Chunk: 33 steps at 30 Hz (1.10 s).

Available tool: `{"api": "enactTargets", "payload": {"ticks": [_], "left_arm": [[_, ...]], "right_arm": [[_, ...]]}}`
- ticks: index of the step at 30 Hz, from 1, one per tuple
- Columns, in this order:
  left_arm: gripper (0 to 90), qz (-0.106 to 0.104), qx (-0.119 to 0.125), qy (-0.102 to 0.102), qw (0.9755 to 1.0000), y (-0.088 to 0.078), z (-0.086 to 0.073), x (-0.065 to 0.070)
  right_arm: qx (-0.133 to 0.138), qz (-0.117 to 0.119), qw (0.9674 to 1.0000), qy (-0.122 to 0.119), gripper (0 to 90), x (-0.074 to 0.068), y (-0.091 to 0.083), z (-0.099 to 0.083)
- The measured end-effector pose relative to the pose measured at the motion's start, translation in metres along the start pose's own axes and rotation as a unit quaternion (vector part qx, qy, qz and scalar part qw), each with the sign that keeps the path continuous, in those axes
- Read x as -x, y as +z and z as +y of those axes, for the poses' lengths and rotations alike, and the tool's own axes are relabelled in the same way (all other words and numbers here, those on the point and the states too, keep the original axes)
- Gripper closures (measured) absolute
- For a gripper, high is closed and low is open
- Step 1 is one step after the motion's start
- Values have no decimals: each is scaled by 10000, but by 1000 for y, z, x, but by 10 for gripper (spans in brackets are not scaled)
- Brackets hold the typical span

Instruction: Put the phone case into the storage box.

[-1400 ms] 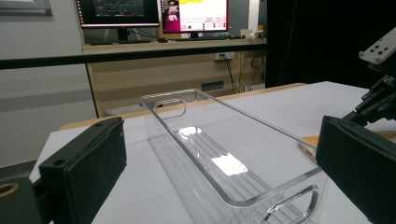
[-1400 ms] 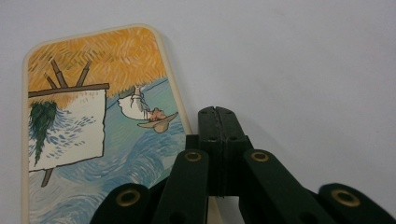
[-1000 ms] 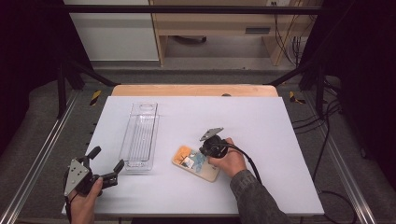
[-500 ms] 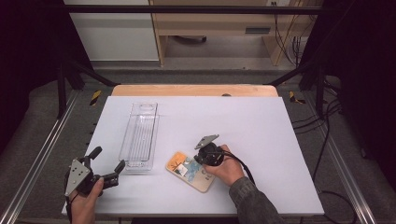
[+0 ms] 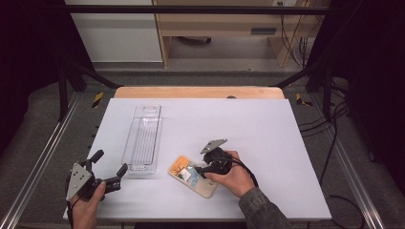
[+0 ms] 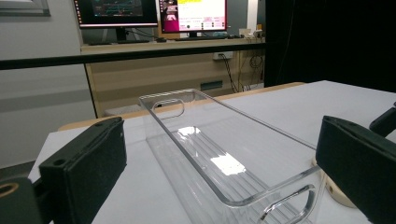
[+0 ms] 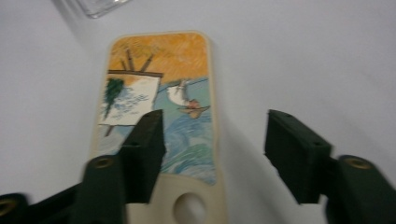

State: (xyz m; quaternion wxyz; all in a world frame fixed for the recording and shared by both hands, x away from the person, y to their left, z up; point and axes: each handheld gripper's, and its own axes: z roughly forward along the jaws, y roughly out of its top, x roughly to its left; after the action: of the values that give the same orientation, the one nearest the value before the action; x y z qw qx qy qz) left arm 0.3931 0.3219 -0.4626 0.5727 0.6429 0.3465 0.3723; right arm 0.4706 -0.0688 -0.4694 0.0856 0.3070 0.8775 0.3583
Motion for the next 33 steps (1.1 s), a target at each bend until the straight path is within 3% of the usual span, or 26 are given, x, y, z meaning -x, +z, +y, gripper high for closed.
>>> {"api": "enactTargets", "payload": {"ticks": [1, 8, 15, 23, 27, 33], "left_arm": [[15, -3, 2, 4, 10000, 0, 0, 0], [15, -9, 3, 9, 10000, 0, 0, 1], [15, -17, -10, 44, 10000, 0, 1, 2], [15, -36, -24, 77, 10000, 0, 1, 4], [15, -35, -28, 72, 10000, 0, 1, 4], [16, -36, -12, 68, 10000, 0, 1, 4]], "right_arm": [[-17, 17, 10000, 14, 224, -7, -4, -3], [-105, 27, 9999, -42, 76, -24, -15, -20], [-170, -2, 9998, -58, 63, -33, -14, -39], [-191, 39, 9998, 1, 58, -34, -8, -46], [-236, -118, 9997, -15, 47, -38, -3, -49], [-157, -168, 9997, -14, 70, -39, -3, -51]]}}
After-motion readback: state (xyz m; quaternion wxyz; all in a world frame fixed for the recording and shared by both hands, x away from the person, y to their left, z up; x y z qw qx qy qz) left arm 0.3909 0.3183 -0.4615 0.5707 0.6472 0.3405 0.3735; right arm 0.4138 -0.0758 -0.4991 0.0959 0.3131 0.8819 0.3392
